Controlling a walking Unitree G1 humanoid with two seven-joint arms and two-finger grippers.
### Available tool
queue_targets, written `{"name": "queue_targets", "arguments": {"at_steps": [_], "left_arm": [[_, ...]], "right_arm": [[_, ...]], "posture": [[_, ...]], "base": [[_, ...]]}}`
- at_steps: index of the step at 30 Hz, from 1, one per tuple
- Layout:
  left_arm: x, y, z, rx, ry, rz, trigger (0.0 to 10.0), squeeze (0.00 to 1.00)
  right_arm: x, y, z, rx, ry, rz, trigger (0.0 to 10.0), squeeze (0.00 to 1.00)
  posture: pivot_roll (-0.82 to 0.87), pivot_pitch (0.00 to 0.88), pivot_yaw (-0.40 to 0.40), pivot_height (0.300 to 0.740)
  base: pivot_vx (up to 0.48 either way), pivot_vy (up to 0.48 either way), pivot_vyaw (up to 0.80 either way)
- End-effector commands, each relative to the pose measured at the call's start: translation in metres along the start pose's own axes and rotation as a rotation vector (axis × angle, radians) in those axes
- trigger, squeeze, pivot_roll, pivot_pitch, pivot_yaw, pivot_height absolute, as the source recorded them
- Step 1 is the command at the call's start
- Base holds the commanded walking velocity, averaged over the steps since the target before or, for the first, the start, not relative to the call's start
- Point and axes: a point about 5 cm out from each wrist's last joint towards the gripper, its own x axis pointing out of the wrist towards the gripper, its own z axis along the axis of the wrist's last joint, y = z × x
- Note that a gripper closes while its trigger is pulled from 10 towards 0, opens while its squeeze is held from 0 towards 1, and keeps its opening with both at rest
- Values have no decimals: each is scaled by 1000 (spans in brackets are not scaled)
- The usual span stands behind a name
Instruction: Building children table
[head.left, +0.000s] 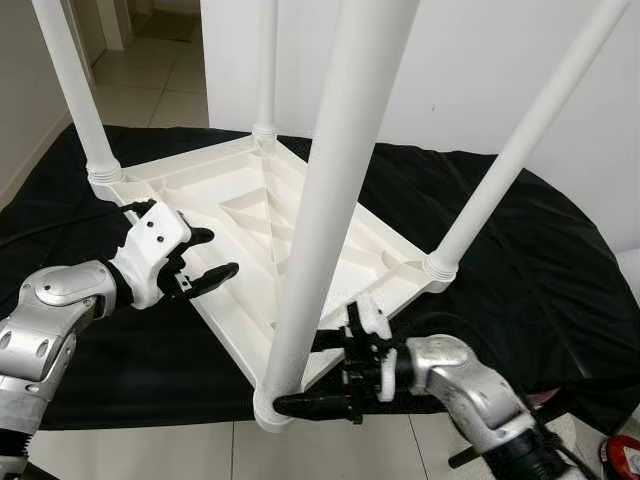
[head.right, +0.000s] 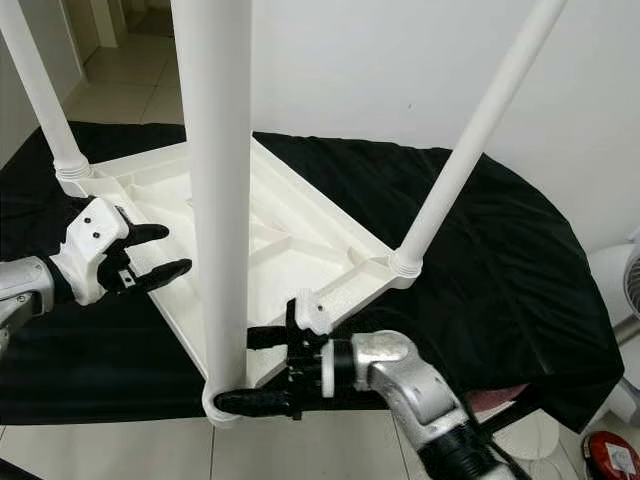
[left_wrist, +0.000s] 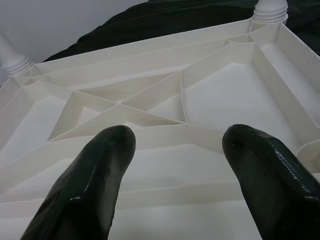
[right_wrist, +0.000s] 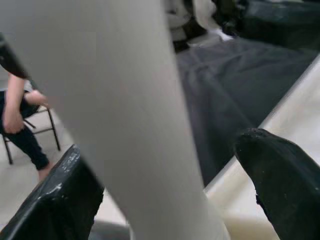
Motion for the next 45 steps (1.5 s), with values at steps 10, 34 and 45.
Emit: {"name": "queue_targets", "arguments": {"at_steps": [10,34,45], "left_arm": [[2,-3,1,3,-6,-34,10000,0],[11,-10,-1,-20,-22,-61,10000,0],[15,-11,-1,-23,-30,-76,10000,0]], "right_arm": [[25,-4,-1,-67,-42,-75,10000,0],[-69,-1,-12,-66,66,-321,0,0],[-137,8,-31,-28,177,-582,7412,0]], "posture": [[78,0,-107,740],[19,0,-101,740],[2,0,-84,740]], "base": [[0,0,0],[0,0,0],[0,0,0]]}}
